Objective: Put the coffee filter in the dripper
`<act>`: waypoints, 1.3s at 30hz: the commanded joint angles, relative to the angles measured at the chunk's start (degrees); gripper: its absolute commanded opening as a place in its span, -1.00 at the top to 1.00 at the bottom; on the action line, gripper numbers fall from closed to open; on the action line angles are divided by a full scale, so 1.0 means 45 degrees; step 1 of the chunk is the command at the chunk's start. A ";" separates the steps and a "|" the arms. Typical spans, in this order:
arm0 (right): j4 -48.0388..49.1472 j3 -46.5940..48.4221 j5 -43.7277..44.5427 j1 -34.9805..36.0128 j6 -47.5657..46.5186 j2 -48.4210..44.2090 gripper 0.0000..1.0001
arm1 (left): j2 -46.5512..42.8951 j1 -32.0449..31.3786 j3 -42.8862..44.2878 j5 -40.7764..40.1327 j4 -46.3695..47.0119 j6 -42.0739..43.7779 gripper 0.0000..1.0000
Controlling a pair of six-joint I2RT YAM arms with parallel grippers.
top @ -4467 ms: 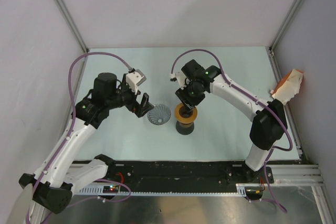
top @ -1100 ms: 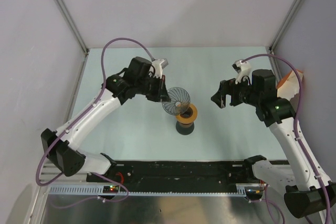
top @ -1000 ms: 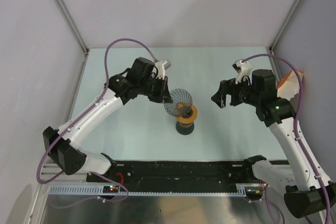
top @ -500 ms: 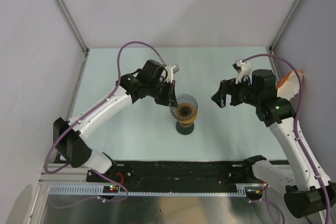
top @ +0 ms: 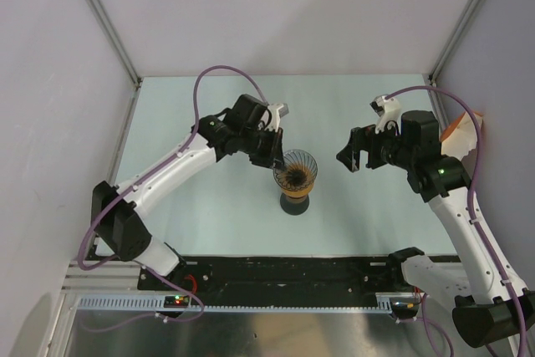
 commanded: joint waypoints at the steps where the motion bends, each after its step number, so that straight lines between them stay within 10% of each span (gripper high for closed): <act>1: 0.0264 0.0318 -0.0093 -0.0016 0.0097 -0.0115 -0.87 | 0.0127 -0.0081 0.0699 0.0200 0.0331 -0.0145 0.72; 14: 0.0251 0.0253 -0.0171 -0.0037 0.0074 -0.0118 -0.87 | 0.0296 -0.0001 0.0670 -0.0229 0.0321 -0.0036 0.68; 32: 0.0378 0.0239 -0.1006 -0.0029 0.0377 0.0207 -0.83 | -0.0712 0.0105 0.1314 -0.0447 0.0331 0.0820 -0.47; 39: 0.0594 0.0218 -0.2243 0.0613 0.0725 0.0710 -0.70 | -0.1882 0.0492 0.0580 -0.1141 0.0355 0.1569 -0.46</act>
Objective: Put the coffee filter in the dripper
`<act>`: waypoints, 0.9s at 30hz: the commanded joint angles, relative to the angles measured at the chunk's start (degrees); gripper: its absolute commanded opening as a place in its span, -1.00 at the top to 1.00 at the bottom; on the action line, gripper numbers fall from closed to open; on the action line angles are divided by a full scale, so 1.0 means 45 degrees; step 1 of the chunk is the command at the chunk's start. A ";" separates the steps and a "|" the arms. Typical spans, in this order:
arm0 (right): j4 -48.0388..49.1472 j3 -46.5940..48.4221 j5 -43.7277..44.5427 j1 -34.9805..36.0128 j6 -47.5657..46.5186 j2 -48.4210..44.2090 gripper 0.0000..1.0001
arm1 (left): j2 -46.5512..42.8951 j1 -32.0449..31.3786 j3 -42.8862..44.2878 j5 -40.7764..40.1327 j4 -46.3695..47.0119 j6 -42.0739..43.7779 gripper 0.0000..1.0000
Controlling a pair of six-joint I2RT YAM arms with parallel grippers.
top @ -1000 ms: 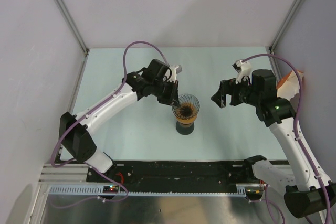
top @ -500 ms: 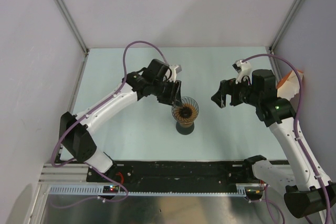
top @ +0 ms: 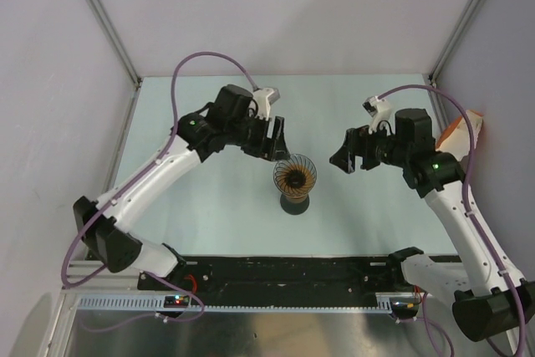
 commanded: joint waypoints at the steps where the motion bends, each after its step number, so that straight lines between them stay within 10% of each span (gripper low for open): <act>1: 0.0576 0.0215 -0.1031 0.0721 0.0387 0.0381 -0.68 | -0.1145 0.0239 -0.0307 -0.0434 0.0285 0.0762 -0.44; 27: 0.0594 0.0878 0.0270 0.3265 -0.0129 0.2950 -0.10 | -0.0827 0.0223 -0.1987 0.0305 0.1308 0.0331 -0.15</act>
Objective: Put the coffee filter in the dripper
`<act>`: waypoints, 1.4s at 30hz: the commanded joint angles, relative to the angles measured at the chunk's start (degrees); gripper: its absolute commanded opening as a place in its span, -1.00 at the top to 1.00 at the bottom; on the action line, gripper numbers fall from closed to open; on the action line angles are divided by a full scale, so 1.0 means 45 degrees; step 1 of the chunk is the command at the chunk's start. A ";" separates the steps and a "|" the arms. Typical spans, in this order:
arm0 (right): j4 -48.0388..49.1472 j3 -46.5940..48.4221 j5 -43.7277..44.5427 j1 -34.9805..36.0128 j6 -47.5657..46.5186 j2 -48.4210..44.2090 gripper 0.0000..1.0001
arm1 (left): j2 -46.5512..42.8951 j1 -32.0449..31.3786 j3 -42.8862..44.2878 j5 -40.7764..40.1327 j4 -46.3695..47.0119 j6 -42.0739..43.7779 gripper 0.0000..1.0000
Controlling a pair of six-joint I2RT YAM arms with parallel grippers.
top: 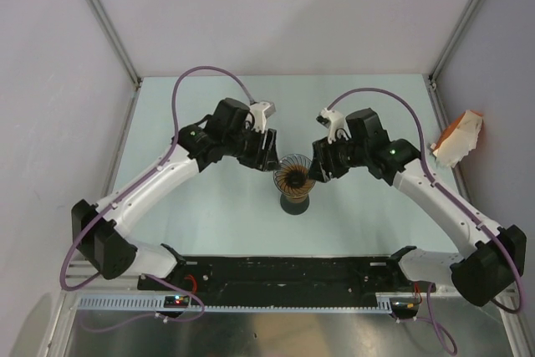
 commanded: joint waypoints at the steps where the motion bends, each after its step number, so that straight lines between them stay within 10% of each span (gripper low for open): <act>1: 0.0299 0.0795 0.0231 0.0056 -0.0194 0.0141 -0.09 | 0.0276 -0.0044 0.0259 0.0391 0.0466 -0.0140 -0.14; 24: -0.0064 0.1496 -0.0283 -0.0686 0.0255 0.0901 0.03 | 0.0937 -0.0025 0.0888 0.0429 0.0588 -0.0447 0.24; 42: -0.0385 0.1701 -0.0393 -0.0767 0.0226 0.1392 0.53 | 0.1188 0.0055 0.0714 0.0531 0.0581 -0.0451 0.59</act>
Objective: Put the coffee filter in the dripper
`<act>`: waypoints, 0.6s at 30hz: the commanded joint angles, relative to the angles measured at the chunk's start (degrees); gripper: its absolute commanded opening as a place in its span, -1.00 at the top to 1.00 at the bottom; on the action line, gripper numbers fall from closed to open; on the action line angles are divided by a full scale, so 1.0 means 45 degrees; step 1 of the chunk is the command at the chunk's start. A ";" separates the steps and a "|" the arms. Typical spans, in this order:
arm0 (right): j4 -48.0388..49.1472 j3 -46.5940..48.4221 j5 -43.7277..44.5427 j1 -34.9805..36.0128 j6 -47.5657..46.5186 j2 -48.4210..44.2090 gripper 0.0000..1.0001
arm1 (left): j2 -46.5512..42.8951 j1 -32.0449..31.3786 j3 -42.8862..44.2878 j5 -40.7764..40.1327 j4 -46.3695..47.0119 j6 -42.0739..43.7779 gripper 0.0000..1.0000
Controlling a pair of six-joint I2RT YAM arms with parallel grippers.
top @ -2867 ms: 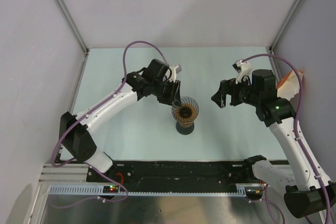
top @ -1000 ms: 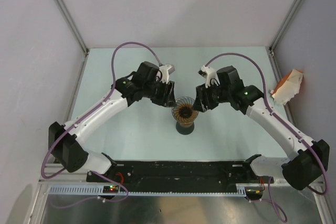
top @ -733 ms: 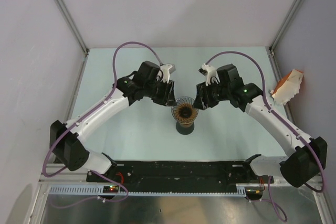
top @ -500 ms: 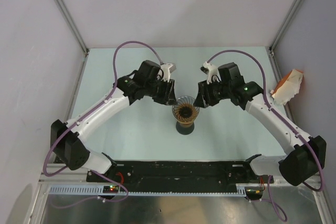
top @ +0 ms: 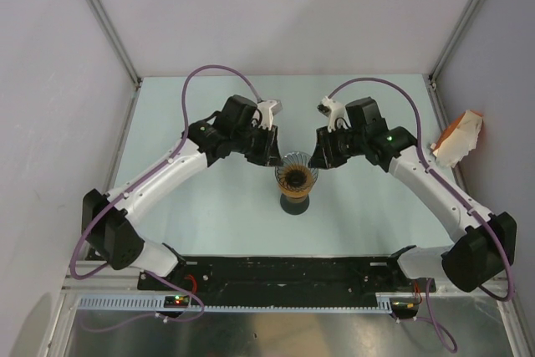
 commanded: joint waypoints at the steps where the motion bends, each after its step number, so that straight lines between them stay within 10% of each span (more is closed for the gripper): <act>1: -0.0194 0.0497 0.0102 -0.0029 -0.0091 0.0186 0.57 | 0.0120 0.0074 0.0234 -0.0040 0.0136 0.0019 0.60; 8: -0.0380 0.0500 0.0241 0.0037 -0.0318 0.0531 0.95 | 0.0218 0.0070 -0.0035 -0.0200 0.0136 0.0142 0.77; 18: -0.0523 0.0484 0.0752 0.0224 -0.0562 0.0784 1.00 | 0.0468 0.0075 -0.0255 -0.0698 0.0119 0.0290 1.00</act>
